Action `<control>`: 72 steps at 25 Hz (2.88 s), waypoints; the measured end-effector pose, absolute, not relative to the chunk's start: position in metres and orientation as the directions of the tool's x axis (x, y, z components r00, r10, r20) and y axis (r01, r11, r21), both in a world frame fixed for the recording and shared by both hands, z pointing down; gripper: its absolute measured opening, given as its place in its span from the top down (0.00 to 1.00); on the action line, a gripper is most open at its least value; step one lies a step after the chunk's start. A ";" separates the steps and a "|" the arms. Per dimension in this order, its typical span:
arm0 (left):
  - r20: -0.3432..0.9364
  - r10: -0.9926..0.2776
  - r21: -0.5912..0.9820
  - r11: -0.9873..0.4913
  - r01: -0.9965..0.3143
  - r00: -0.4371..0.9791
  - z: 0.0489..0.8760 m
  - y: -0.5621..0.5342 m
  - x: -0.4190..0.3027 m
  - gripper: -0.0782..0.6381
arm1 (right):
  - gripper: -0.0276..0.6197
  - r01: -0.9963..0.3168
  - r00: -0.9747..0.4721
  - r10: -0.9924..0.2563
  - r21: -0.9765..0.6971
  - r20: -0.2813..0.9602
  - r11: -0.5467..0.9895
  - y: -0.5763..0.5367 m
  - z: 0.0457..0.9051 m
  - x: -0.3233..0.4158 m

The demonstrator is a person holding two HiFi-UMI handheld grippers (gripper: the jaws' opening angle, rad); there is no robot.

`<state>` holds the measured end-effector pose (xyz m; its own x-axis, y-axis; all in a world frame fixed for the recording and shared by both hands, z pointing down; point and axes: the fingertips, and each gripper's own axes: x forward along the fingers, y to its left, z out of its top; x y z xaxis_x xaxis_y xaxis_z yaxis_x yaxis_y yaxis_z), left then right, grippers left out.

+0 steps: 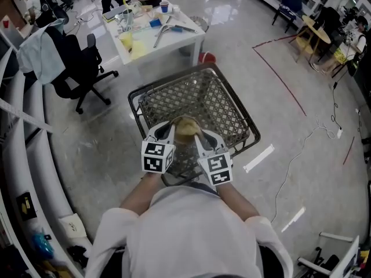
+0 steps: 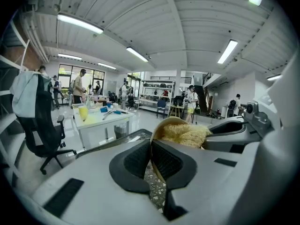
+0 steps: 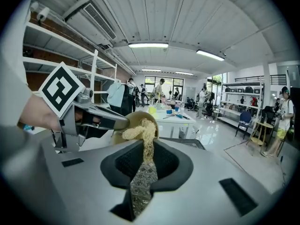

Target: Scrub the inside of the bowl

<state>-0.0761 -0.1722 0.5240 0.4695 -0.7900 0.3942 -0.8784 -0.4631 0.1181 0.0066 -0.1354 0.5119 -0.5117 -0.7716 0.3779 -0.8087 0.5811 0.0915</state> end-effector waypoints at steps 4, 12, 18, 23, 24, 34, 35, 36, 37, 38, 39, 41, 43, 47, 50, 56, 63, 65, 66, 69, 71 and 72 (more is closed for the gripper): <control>0.389 -0.803 0.120 -0.443 -0.889 0.452 0.521 -0.183 -0.082 0.83 | 0.85 -0.817 -0.496 -0.768 0.080 0.405 0.570 -0.133 0.517 0.015; 0.372 -0.812 0.123 -0.438 -0.891 0.451 0.512 -0.194 -0.081 0.83 | 0.85 -0.780 -0.550 -0.717 0.044 0.429 0.624 -0.124 0.524 -0.004; 0.392 -0.796 0.129 -0.449 -0.884 0.462 0.522 -0.187 -0.071 0.83 | 0.85 -0.777 -0.548 -0.731 0.077 0.407 0.625 -0.140 0.514 -0.005; 0.389 -0.801 0.140 -0.438 -0.888 0.456 0.522 -0.187 -0.072 0.83 | 0.85 -0.812 -0.500 -0.771 0.097 0.393 0.576 -0.152 0.505 0.017; 0.385 -0.804 0.142 -0.433 -0.890 0.453 0.521 -0.189 -0.074 0.83 | 0.85 -0.818 -0.494 -0.776 0.093 0.393 0.567 -0.152 0.504 0.021; 0.370 -0.820 0.149 -0.412 -0.899 0.437 0.512 -0.200 -0.079 0.83 | 0.85 -0.796 -0.527 -0.730 0.048 0.436 0.604 -0.131 0.522 0.012; 0.372 -0.818 0.150 -0.414 -0.898 0.439 0.512 -0.199 -0.078 0.83 | 0.85 -0.789 -0.535 -0.721 0.046 0.440 0.613 -0.130 0.524 0.008; 0.374 -0.815 0.151 -0.418 -0.896 0.443 0.513 -0.197 -0.076 0.83 | 0.85 -0.782 -0.542 -0.714 0.045 0.443 0.622 -0.129 0.524 0.003; 0.376 -0.812 0.152 -0.422 -0.894 0.447 0.514 -0.195 -0.074 0.83 | 0.85 -0.777 -0.548 -0.710 0.044 0.442 0.628 -0.129 0.524 0.000; 0.378 -0.808 0.153 -0.426 -0.892 0.451 0.515 -0.193 -0.072 0.83 | 0.85 -0.774 -0.553 -0.708 0.043 0.439 0.632 -0.130 0.523 -0.002; 0.381 -0.804 0.154 -0.431 -0.889 0.456 0.516 -0.191 -0.070 0.83 | 0.85 -0.773 -0.556 -0.708 0.044 0.434 0.634 -0.131 0.522 -0.003; 0.387 -0.796 0.158 -0.440 -0.884 0.466 0.520 -0.185 -0.067 0.83 | 0.85 -0.775 -0.555 -0.717 0.050 0.423 0.630 -0.136 0.517 -0.003; 0.391 -0.791 0.164 -0.443 -0.882 0.470 0.522 -0.180 -0.065 0.83 | 0.85 -0.784 -0.545 -0.731 0.059 0.411 0.618 -0.142 0.512 0.001; 0.388 -0.795 0.176 -0.433 -0.884 0.467 0.523 -0.179 -0.070 0.83 | 0.85 -0.814 -0.512 -0.761 0.058 0.397 0.578 -0.145 0.506 0.015; 0.383 -0.806 0.184 -0.413 -0.892 0.452 0.522 -0.186 -0.079 0.83 | 0.85 -0.825 -0.501 -0.765 0.044 0.405 0.564 -0.142 0.511 0.021; 0.361 -0.832 0.192 -0.376 -0.906 0.422 0.512 -0.205 -0.094 0.83 | 0.85 -0.802 -0.538 -0.733 0.014 0.416 0.597 -0.130 0.518 0.007; 0.356 -0.834 0.208 -0.370 -0.906 0.422 0.511 -0.215 -0.094 0.83 | 0.85 -0.796 -0.550 -0.734 0.015 0.400 0.605 -0.134 0.514 0.003; 0.362 -0.831 0.209 -0.369 -0.906 0.422 0.513 -0.216 -0.094 0.83 | 0.85 -0.798 -0.550 -0.735 0.009 0.397 0.602 -0.136 0.513 0.004; 0.366 -0.829 0.210 -0.368 -0.906 0.422 0.514 -0.217 -0.094 0.83 | 0.85 -0.799 -0.550 -0.735 0.006 0.395 0.601 -0.137 0.513 0.004; 0.380 -0.825 0.209 -0.364 -0.908 0.418 0.519 -0.221 -0.095 0.83 | 0.85 -0.802 -0.550 -0.737 -0.002 0.392 0.598 -0.141 0.512 0.007; 0.392 -0.822 0.207 -0.359 -0.910 0.414 0.524 -0.225 -0.094 0.83 | 0.85 -0.803 -0.551 -0.738 -0.008 0.389 0.595 -0.145 0.512 0.010; 0.398 -0.820 0.210 -0.357 -0.910 0.413 0.526 -0.227 -0.094 0.83 | 0.85 -0.804 -0.551 -0.738 -0.009 0.389 0.595 -0.147 0.512 0.011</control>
<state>-0.0940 -0.2273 0.5260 0.4126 -0.8196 0.3975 -0.9104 -0.3566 0.2097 0.0108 -0.1467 0.5119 -0.5511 -0.7384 0.3886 -0.8038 0.5949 -0.0095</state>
